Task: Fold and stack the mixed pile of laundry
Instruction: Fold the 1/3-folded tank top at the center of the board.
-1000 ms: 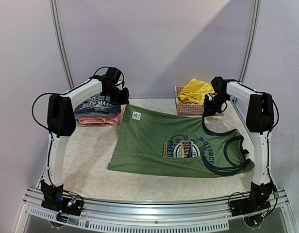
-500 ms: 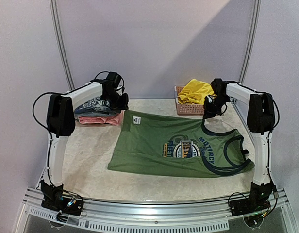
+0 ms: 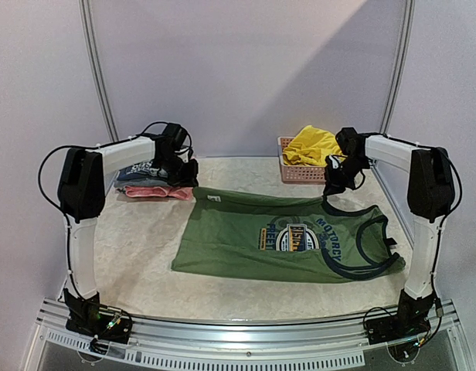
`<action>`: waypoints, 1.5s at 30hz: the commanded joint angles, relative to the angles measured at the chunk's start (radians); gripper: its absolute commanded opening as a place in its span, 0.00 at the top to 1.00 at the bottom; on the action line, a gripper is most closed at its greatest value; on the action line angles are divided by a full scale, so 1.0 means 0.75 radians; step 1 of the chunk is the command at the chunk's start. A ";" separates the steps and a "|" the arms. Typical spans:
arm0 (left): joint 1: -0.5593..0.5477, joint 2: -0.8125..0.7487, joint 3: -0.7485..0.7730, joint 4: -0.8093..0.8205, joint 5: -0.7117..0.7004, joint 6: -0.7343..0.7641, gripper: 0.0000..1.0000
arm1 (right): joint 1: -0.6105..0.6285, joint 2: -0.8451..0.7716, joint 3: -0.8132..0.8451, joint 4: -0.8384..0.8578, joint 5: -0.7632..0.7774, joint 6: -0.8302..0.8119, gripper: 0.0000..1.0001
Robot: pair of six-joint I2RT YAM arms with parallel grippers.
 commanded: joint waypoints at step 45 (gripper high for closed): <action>-0.069 -0.361 -0.664 0.206 -0.065 0.079 0.79 | 0.092 -0.303 -0.635 0.159 0.086 0.165 0.89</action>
